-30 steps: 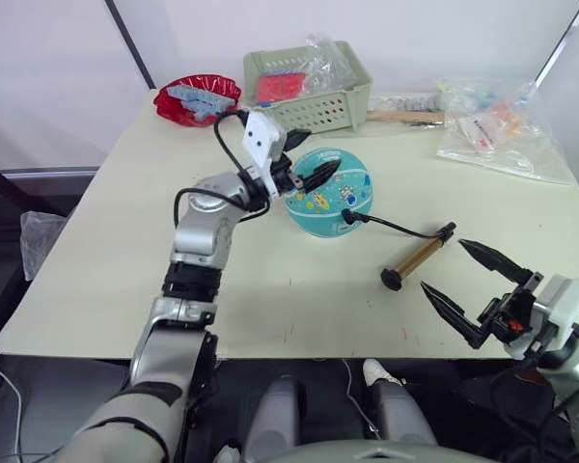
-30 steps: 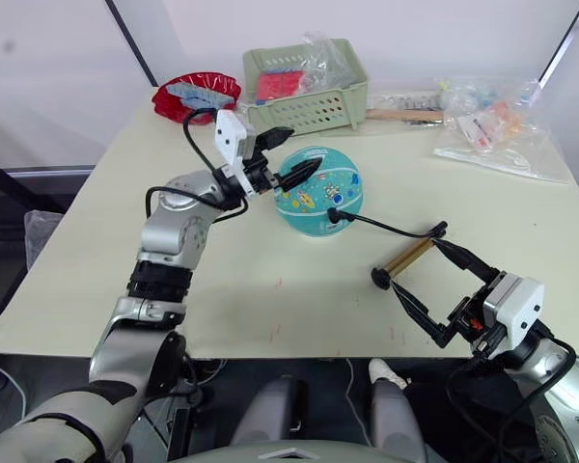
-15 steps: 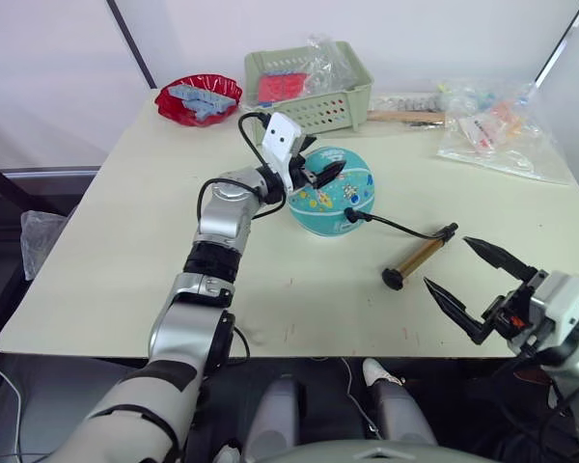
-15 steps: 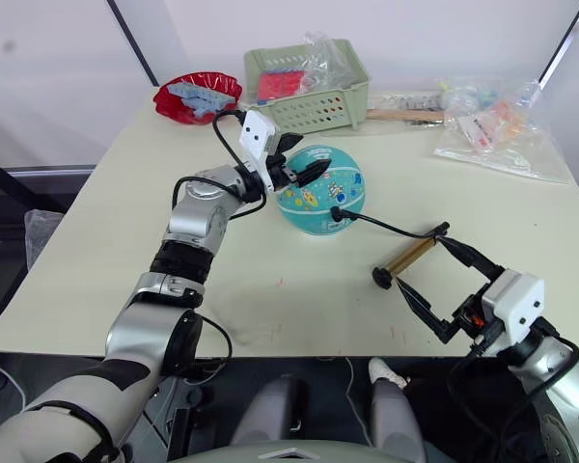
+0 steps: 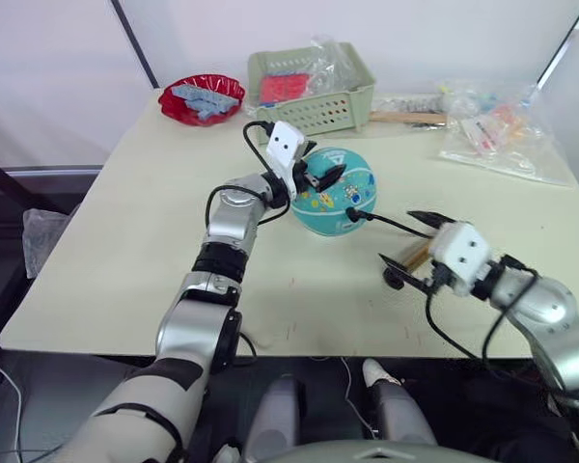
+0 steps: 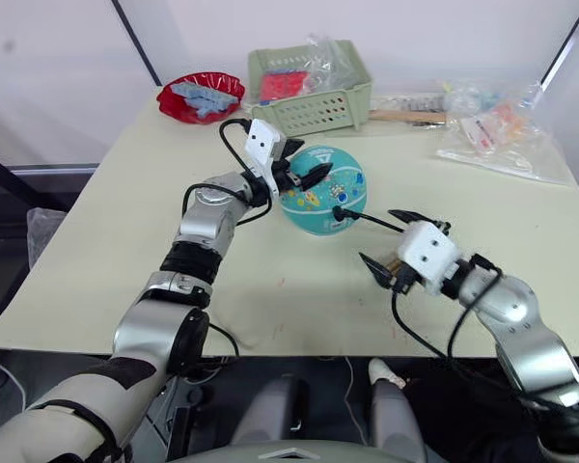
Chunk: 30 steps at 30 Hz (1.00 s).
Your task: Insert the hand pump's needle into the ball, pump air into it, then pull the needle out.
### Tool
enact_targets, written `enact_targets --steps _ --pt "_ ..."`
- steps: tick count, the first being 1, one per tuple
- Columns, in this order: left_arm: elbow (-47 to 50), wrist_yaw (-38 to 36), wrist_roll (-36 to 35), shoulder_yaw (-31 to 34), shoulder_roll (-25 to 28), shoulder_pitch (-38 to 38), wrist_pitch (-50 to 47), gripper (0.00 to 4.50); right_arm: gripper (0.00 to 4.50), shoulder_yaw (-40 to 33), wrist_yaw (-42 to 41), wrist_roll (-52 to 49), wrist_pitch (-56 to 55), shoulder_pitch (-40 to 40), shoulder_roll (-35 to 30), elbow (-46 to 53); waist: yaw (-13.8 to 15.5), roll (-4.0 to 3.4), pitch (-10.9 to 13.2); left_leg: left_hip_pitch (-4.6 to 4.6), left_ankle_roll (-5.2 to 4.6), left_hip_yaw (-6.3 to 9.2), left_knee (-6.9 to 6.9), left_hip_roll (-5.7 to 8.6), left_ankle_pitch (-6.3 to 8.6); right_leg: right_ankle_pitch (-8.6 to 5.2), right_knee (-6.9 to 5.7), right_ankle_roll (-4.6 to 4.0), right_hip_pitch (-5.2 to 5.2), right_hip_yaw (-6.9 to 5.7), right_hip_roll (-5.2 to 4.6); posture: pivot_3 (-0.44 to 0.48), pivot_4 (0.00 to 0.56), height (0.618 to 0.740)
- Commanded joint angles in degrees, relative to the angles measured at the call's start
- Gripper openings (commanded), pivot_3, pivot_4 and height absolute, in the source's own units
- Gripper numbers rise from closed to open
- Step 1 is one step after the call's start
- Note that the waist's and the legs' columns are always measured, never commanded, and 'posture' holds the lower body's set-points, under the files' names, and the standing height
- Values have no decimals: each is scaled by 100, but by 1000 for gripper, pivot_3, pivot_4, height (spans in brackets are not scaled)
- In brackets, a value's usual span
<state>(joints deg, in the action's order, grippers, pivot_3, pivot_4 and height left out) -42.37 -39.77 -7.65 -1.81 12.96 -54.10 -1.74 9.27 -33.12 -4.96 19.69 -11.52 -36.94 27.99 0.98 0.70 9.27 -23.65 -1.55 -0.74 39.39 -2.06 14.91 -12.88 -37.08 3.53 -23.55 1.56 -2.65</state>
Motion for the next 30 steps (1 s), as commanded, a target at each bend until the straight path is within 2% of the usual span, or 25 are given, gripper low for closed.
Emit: enact_targets --steps 1,10,18,20,23,24,25,26,27,28,29,30 --pt "-249 78 173 -97 -83 46 -5 4500 4418 517 18 766 246 -583 -37 -322 15 1 -1 0 1 1 0 0 -1 0 -1 0 1 -2 0 0 150 736" --pt "-316 219 190 -70 -192 156 63 4500 4418 1398 172 2000 116 -1758 495 -1122 19 2 -3 -3 2 1 2 1 -1 2 -1 1 1 -3 0 0 150 736" --pt "-291 266 203 -52 -237 247 73 4500 4418 1635 165 2707 -147 -2040 677 -1523 31 1 -4 -3 5 2 2 2 -3 2 -3 1 2 -4 -2 0 150 736" --pt "-293 281 207 -41 -242 269 72 4500 3920 1619 134 2777 -233 -2055 678 -1570 26 1 -5 -2 5 2 1 2 -3 2 -3 1 2 -4 -2 0 150 736" --pt "-293 291 209 -25 -252 291 63 4500 2833 1607 60 2871 -348 -2022 633 -1612 27 1 -5 -2 6 2 1 2 -3 3 -3 1 2 -4 -2 0 150 736" --pt "-291 293 209 -23 -255 296 59 4500 2166 1607 33 2904 -385 -2001 618 -1623 27 1 -5 -2 6 2 1 2 -3 3 -3 1 2 -4 -2 0 150 736" --pt "-289 294 201 -16 -263 301 50 4500 1788 1597 25 2920 -421 -1969 621 -1629 26 1 -5 -2 6 2 1 2 -4 3 -4 1 2 -4 -2 0 150 736" --pt "-292 297 200 -15 -269 304 49 4500 1134 1587 21 2926 -446 -1950 646 -1628 26 1 -5 -1 6 2 1 2 -4 2 -3 1 2 -4 -2 0 150 736" --pt "-293 302 195 -11 -278 305 44 4500 841 1575 21 2930 -460 -1939 679 -1626 26 1 -5 -2 6 2 1 2 -4 2 -3 1 2 -4 -2 0 150 736" --pt "-297 304 193 -7 -282 304 41 4500 312 1565 16 2938 -469 -1935 706 -1628 24 1 -5 -1 6 2 1 2 -4 2 -3 1 2 -4 -2 0 150 736" --pt "-305 312 191 -1 -287 303 40 4500 58 1553 14 2946 -482 -1935 734 -1632 23 1 -5 -1 6 2 1 2 -4 2 -3 1 2 -4 -2 0 150 736" --pt "-327 353 188 16 -303 300 41 4500 66 1537 19 2953 -494 -1936 757 -1636 21 1 -5 -1 6 2 1 2 -4 2 -4 1 2 -4 -2 0 150 736"
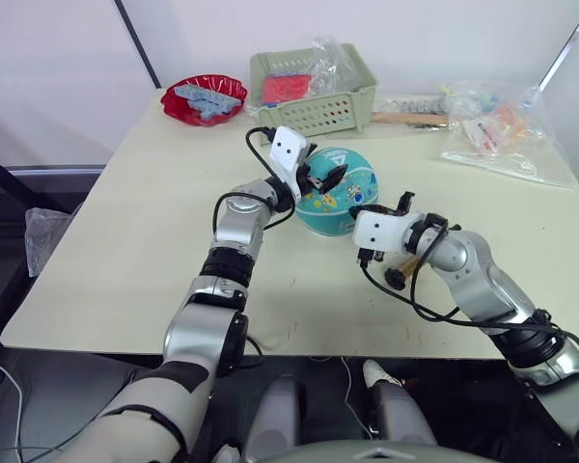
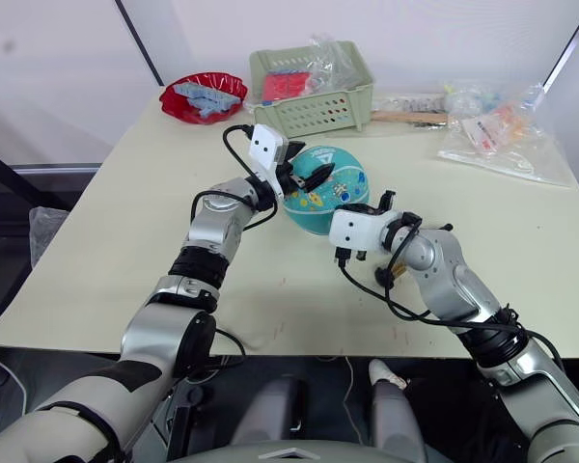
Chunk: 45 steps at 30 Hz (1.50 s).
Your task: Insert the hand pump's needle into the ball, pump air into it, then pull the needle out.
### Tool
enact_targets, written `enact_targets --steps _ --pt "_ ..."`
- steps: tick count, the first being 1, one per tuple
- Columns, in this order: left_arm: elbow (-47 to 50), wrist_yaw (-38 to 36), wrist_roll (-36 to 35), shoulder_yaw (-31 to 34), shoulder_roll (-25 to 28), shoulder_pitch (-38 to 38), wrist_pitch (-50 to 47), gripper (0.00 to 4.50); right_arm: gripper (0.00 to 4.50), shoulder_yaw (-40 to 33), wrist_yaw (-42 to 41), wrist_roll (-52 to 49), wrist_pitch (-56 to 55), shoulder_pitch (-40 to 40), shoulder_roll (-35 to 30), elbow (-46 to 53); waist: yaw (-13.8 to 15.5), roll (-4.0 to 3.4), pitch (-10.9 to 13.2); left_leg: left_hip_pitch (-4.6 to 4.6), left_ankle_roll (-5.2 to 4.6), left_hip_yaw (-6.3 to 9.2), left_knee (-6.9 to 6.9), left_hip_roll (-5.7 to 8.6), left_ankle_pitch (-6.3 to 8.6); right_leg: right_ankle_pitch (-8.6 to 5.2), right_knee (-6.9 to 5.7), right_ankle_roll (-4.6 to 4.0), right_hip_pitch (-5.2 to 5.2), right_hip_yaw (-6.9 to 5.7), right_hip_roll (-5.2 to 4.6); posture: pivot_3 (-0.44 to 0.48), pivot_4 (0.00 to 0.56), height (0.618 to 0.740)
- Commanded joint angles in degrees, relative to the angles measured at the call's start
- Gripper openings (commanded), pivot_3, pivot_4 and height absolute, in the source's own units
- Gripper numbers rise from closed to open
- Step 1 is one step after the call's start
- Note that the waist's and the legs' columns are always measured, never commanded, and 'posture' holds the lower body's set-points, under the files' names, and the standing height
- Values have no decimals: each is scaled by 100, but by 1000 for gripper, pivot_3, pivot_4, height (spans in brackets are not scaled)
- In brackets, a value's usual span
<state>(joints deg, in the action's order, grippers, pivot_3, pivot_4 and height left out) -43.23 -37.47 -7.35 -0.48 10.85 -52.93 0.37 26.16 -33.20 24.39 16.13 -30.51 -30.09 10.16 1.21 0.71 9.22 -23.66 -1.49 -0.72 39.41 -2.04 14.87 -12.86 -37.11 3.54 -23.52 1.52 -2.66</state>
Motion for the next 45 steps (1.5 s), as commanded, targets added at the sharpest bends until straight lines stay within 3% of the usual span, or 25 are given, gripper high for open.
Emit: enact_targets --steps 1,15,23,45 --pt "-264 164 156 -102 -106 180 -167 4500 66 -169 33 24 -146 -37 88 148 -2 0 0 0 0 0 0 0 0 0 0 0 0 0 0 0 150 736" --pt "-757 637 377 -176 -282 396 132 4500 66 -623 -161 -184 161 271 207 955 93 0 -3 1 0 1 0 1 0 0 3 0 4 -1 -1 0 150 736" --pt "-1045 766 448 -205 -322 442 317 4500 66 -998 -523 -314 412 595 -37 1706 156 -1 -4 -7 0 4 -2 7 0 -1 15 1 5 -7 -7 0 150 736" --pt "-1370 1142 678 -587 -340 525 517 4500 66 -1163 -800 -311 829 951 -249 2462 183 -5 -10 -3 1 45 -4 31 -1 -3 26 5 30 -43 -26 0 150 736"
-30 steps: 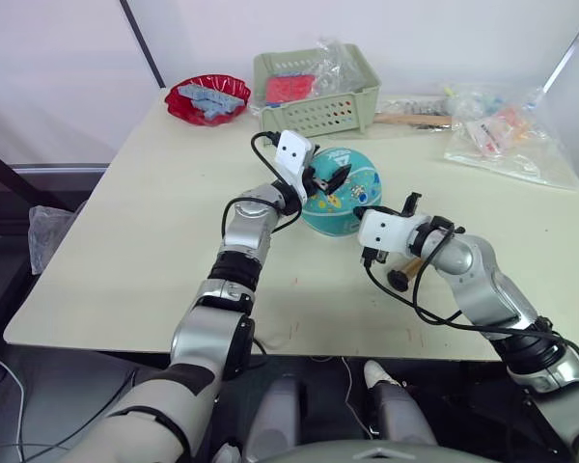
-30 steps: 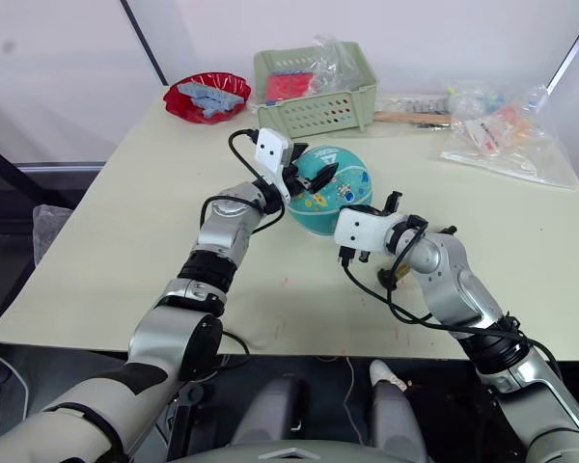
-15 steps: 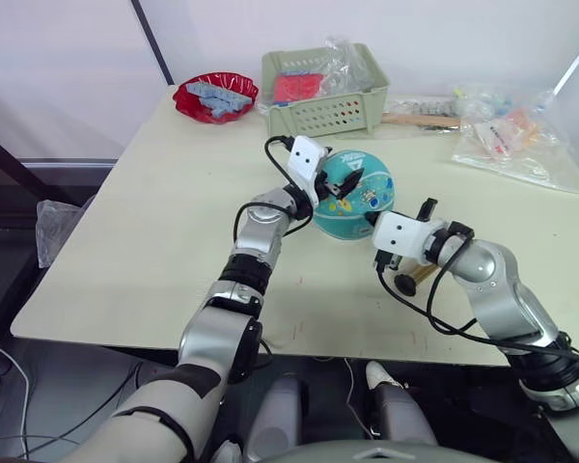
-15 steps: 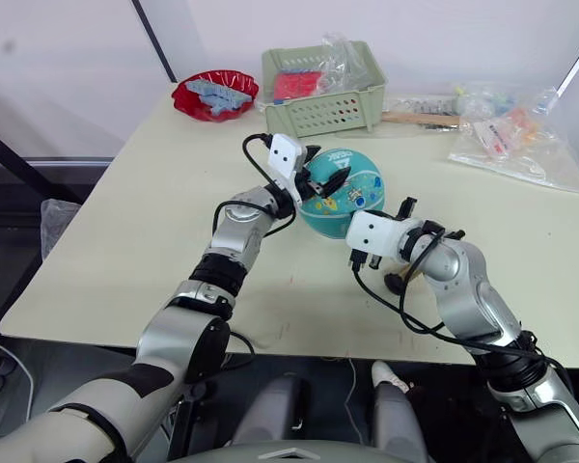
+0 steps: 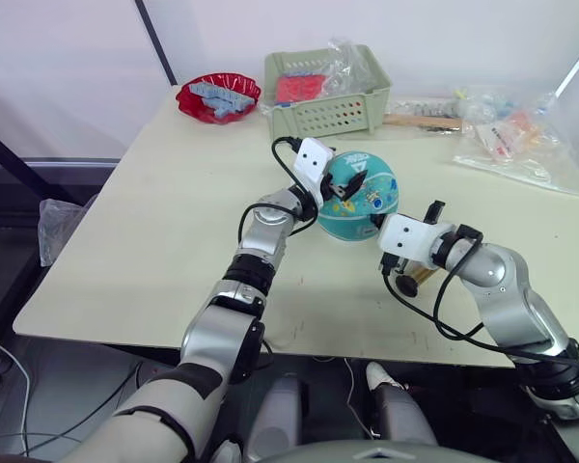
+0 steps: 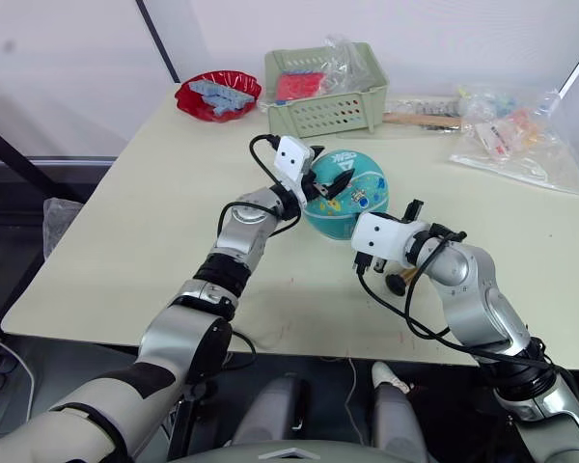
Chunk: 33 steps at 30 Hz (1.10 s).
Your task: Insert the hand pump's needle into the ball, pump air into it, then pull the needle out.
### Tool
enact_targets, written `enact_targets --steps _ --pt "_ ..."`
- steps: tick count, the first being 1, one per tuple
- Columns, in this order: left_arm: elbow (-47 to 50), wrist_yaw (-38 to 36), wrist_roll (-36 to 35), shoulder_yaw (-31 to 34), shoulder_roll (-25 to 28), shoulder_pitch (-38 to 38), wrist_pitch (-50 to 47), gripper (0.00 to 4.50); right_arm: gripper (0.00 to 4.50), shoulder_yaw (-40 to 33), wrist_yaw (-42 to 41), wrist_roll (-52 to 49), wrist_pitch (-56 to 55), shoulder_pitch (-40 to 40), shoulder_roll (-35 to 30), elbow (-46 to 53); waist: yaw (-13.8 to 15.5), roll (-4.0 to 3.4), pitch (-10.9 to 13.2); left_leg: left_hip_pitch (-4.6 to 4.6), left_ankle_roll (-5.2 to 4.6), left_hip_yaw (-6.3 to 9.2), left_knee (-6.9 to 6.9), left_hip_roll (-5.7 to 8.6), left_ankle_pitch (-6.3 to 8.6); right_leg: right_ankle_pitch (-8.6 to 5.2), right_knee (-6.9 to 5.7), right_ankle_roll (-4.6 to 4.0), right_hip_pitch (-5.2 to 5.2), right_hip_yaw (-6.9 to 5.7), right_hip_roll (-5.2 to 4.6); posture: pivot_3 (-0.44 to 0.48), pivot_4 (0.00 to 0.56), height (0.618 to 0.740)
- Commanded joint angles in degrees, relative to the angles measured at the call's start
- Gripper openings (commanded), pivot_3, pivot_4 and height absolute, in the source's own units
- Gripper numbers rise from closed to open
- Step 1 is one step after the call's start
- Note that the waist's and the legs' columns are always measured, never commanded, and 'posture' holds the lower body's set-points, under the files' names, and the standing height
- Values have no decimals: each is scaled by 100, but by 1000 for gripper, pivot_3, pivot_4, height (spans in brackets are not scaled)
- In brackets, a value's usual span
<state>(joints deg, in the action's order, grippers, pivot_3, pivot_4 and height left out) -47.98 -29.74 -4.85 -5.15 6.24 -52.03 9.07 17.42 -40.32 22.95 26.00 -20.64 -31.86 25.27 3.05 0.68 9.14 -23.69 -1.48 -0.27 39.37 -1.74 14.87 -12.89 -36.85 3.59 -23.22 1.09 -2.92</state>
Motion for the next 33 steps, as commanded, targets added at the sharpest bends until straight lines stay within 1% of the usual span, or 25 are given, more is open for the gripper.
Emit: enact_targets --steps 1,3,4,5,7,9,13,16,21,23,29,33 --pt "-911 382 446 -132 117 440 -343 4500 66 -303 -113 -172 -137 -18 -93 983 -13 -4 -8 1 0 1 0 0 0 0 0 0 1 0 0 0 150 736" --pt "-938 401 465 -146 112 441 -325 4500 66 -321 -141 -191 -90 8 -129 1041 -93 1 -63 9 1 3 0 0 0 0 0 0 7 0 1 0 150 736" --pt "-955 407 469 -149 108 436 -318 4500 66 -330 -149 -203 -65 21 -147 1073 -109 7 -67 31 1 3 -3 -1 0 -1 0 0 25 0 2 0 150 736" --pt "-973 407 472 -150 104 429 -307 4500 66 -338 -153 -210 -43 35 -160 1102 -125 15 -82 78 1 2 -15 -1 1 -16 4 -4 70 0 2 0 150 736" --pt "-1011 391 476 -146 92 415 -286 4500 66 -355 -151 -220 -9 58 -171 1137 -164 25 -95 133 2 12 -23 -6 2 -38 13 1 117 -11 1 0 150 736" --pt "-1031 364 471 -139 79 405 -268 4500 66 -388 -132 -233 -1 90 -173 1145 -192 24 -107 138 3 15 -23 -8 3 -39 14 1 125 -14 -1 0 150 736" --pt "-968 209 393 -97 53 409 -193 4500 66 -617 47 -366 3 267 -75 1099 -192 22 -109 140 3 18 -25 -6 2 -32 14 -12 135 -15 -2 0 150 736" --pt "-761 -116 220 11 43 415 -44 4500 66 -1229 442 -763 92 460 309 987 -205 24 -111 137 3 20 -25 -4 2 -29 14 -17 135 -17 -3 0 150 736" --pt "-437 -524 8 200 52 398 237 4500 66 -1915 781 -1311 137 560 663 780 -223 22 -108 126 3 20 -30 -4 2 -27 15 -21 122 -17 -4 0 150 736" --pt "-267 -725 -88 248 59 408 299 4500 66 -2157 877 -1534 209 567 782 680 -220 18 -105 102 3 20 -31 -4 2 -25 15 -26 99 -17 -4 0 150 736" --pt "140 -1059 -280 366 147 373 316 4500 66 -2647 1114 -2107 305 454 903 298 -223 11 -90 67 2 11 -36 -1 2 -24 14 -26 62 -7 -4 0 150 736" --pt "437 -1277 -443 495 239 285 248 4500 66 -2841 1213 -2406 215 345 878 -46 -225 8 -54 66 2 7 -47 -1 2 -24 14 -26 53 -2 -3 0 150 736"
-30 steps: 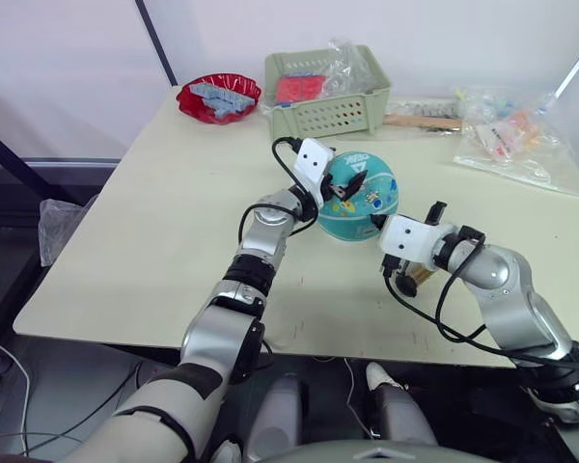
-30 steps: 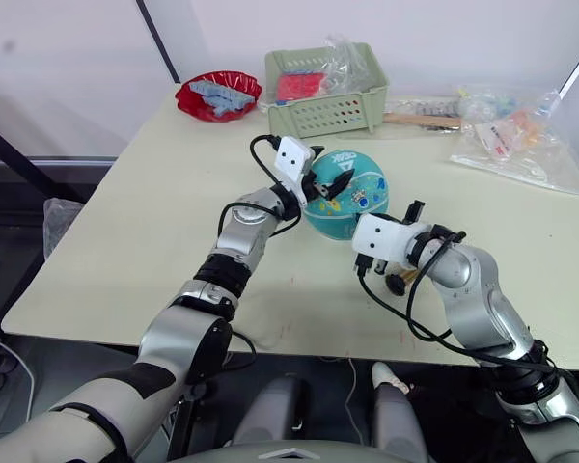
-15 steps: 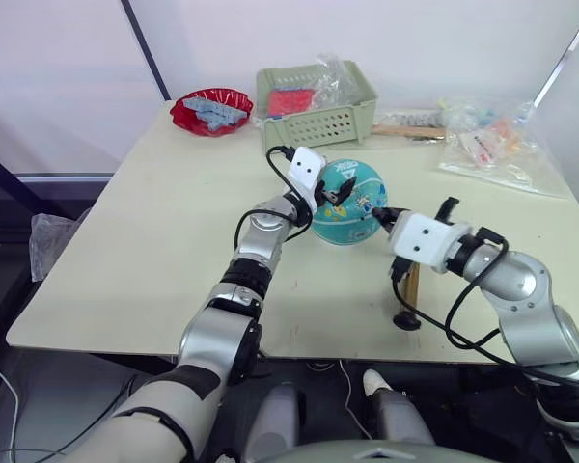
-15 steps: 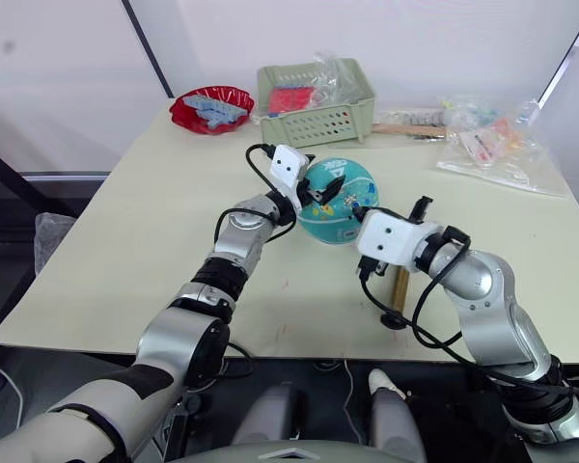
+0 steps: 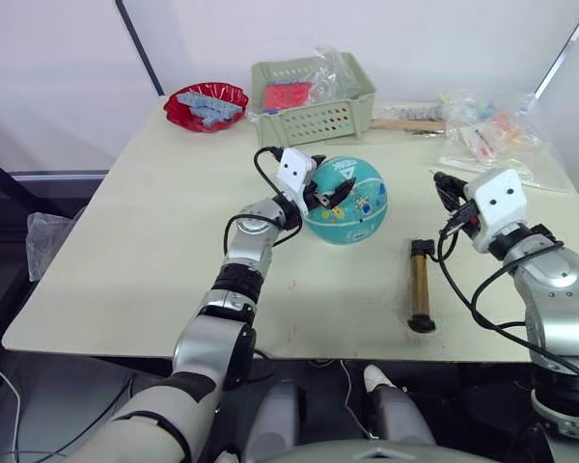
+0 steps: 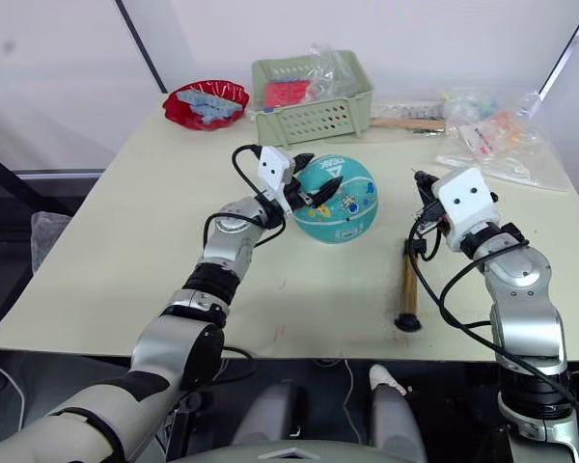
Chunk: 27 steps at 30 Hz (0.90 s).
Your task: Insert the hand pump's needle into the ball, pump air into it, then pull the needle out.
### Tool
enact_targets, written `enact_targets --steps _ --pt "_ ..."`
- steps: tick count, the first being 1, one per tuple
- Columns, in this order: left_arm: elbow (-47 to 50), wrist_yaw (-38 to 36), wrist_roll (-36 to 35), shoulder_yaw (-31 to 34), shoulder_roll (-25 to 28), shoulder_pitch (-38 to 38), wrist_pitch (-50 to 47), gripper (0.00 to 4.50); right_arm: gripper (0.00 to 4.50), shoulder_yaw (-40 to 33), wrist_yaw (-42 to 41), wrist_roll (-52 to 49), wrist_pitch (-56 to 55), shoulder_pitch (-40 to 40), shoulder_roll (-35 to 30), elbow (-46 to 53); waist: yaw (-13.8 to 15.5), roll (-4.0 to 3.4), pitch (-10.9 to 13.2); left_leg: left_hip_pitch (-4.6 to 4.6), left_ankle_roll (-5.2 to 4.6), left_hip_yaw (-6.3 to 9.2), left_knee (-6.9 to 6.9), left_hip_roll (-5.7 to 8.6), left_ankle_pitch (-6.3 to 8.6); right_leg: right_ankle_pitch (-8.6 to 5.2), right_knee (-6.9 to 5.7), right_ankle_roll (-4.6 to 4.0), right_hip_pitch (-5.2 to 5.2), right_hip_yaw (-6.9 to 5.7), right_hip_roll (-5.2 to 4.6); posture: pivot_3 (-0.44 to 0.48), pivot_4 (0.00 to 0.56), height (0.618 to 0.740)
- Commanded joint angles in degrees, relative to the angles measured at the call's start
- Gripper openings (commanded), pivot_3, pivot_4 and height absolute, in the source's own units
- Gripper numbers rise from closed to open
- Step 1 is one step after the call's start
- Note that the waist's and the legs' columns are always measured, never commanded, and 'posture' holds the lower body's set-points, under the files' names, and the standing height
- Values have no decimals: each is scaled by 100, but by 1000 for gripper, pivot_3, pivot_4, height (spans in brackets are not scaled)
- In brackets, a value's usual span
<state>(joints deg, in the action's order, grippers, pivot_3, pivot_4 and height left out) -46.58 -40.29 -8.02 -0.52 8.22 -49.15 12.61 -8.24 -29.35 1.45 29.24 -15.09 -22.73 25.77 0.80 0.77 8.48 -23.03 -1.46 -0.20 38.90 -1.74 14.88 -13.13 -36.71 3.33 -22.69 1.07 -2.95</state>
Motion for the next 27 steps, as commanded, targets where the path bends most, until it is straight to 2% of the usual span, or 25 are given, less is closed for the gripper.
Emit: enact_targets --steps 1,3,7,11,20,27 --pt "366 -267 -161 54 67 -22 -134 4500 66 -304 134 -312 -136 -243 -51 -167 -2 -2 23 -1 0 -1 -2 0 0 1 0 2 -2 1 0 0 150 736" --pt "536 -324 -250 122 118 -57 -231 4500 66 -373 177 -430 -199 -306 -65 -317 -5 -4 33 -9 0 -3 -4 0 0 6 0 11 -11 3 0 0 150 736" --pt "1098 -599 -525 212 240 -28 -464 4500 66 -459 226 -596 -361 -430 -132 -593 -7 -6 37 -87 2 -4 -3 1 -3 16 -9 24 -92 7 2 0 150 736" --pt "1784 -973 -758 195 508 148 -840 4500 66 -525 276 -744 -504 -576 -201 -886 -23 -18 56 -88 1 -8 -8 1 -3 15 -5 25 -93 9 2 0 150 736" --pt "3481 -1979 -1405 242 1696 1043 -2013 4500 66 -615 372 -989 -845 -1041 -359 -1741 -170 -27 75 -75 1 -20 -38 -2 -3 13 -4 22 -102 23 3 0 150 736" --pt "4304 -2460 -1805 361 2295 1804 -2494 4500 66 -624 370 -1053 -1151 -1428 -480 -2471 -163 -31 80 -73 1 -27 -39 -3 -3 12 -5 22 -102 28 2 0 150 736"
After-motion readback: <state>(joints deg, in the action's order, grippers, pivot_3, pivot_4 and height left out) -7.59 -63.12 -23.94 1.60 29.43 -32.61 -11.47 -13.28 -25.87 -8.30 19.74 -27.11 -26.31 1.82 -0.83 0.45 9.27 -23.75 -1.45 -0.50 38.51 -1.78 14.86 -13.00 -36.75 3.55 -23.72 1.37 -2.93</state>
